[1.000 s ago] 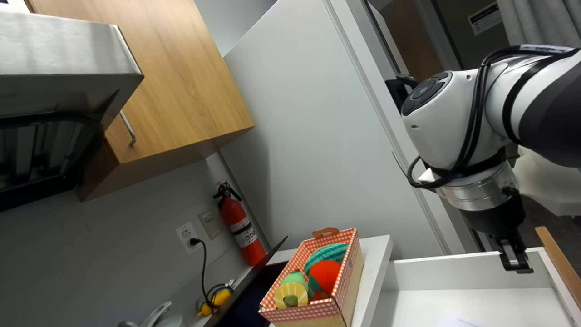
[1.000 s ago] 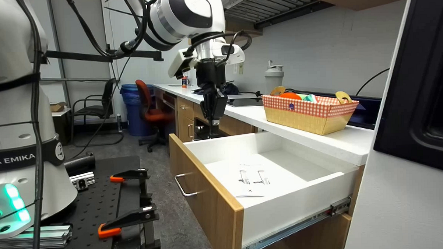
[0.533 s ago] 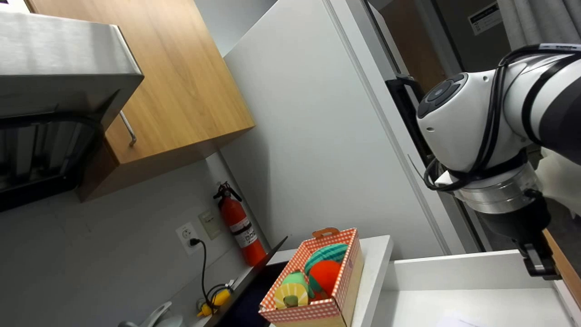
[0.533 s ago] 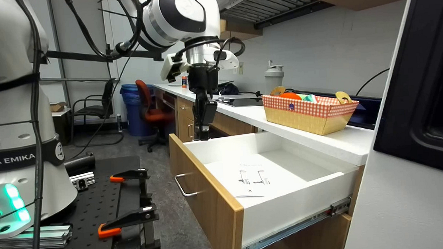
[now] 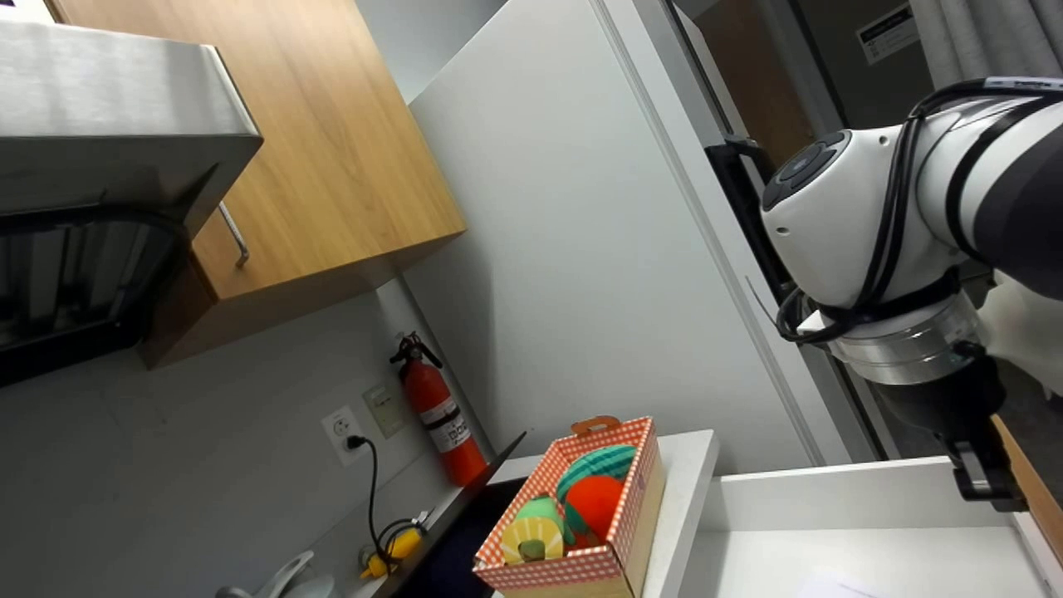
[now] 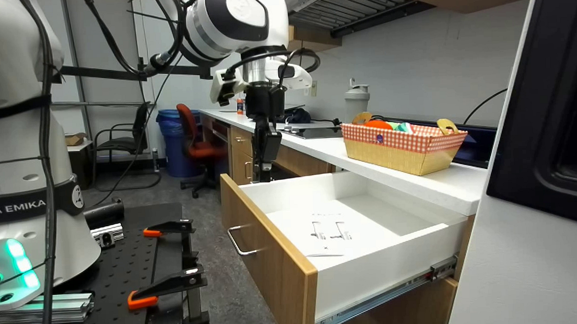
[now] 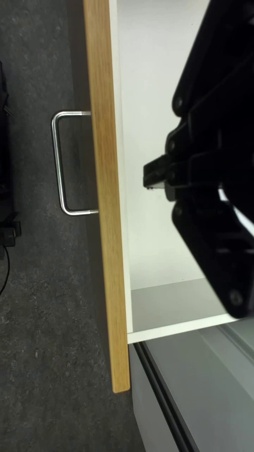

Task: Remove a piece of watermelon plush toy from the open drawer, put the watermelon in the carton box and then close the drawer

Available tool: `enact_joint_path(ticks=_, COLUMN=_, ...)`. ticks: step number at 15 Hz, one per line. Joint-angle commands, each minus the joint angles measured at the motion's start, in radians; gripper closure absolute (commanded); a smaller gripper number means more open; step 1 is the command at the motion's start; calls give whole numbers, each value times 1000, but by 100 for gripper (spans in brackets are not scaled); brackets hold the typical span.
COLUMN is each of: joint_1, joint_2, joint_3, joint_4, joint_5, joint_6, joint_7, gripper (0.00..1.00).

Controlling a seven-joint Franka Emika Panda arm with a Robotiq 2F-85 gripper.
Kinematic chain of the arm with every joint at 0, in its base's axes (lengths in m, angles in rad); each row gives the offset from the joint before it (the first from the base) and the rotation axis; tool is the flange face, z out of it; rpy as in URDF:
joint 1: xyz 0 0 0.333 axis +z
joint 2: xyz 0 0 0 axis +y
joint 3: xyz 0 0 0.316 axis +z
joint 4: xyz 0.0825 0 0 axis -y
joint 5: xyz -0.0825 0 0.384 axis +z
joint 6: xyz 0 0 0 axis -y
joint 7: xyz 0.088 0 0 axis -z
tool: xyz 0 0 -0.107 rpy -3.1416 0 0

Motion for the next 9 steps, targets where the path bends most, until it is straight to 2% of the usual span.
enact_joint_path(ticks=1, joint_1=-16, joint_2=-21, joint_3=6, joint_4=0, joint_5=56, joint_6=-31, joint_7=-46, gripper=100)
enact_joint_path(ticks=9, joint_1=-10, joint_2=-17, joint_3=2, joint_4=0, joint_5=125, joint_6=-95, joint_7=-112, gripper=100)
